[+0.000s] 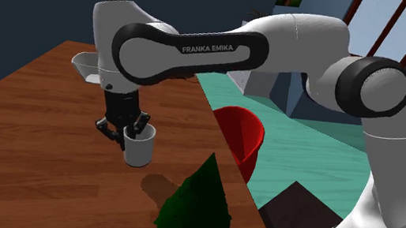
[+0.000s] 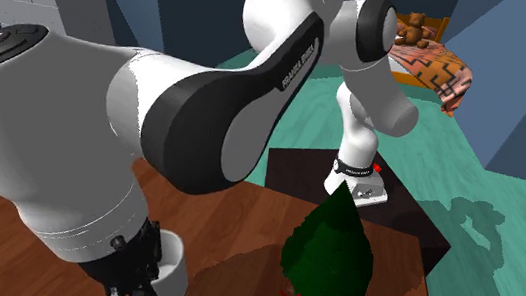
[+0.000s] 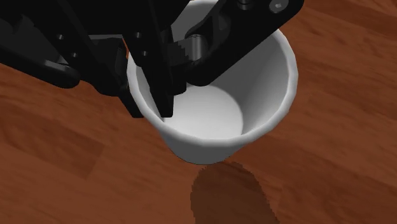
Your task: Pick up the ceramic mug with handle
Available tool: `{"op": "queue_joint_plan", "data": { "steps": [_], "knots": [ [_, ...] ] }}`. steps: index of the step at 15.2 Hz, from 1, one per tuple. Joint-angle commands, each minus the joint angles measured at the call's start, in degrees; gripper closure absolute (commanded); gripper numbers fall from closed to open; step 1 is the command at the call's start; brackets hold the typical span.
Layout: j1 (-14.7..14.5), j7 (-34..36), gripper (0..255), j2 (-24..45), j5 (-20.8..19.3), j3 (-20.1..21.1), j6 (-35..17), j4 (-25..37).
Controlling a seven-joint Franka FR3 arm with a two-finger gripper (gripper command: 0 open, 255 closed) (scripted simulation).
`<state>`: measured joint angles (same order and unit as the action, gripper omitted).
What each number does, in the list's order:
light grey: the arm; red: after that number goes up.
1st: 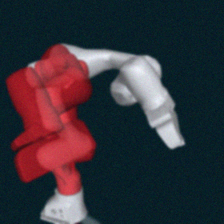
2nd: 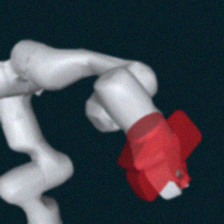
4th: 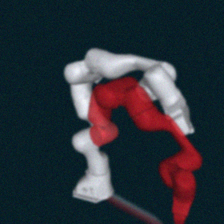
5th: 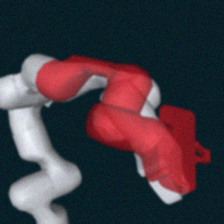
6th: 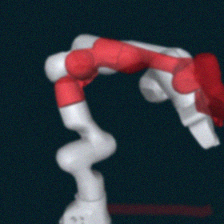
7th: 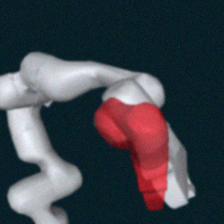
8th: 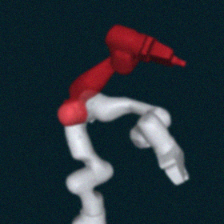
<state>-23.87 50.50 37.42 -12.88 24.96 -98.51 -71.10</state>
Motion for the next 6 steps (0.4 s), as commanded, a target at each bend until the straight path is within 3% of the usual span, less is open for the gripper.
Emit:
{"op": "queue_joint_plan", "data": {
  "steps": [1,6],
  "knots": [
    [-0.14,-0.04,255,-0.29,0.12,0.09,1.35,1.09],
    [-0.43,-0.18,255,-0.47,0.24,0.17,3.66,3.29]
  ]
}}
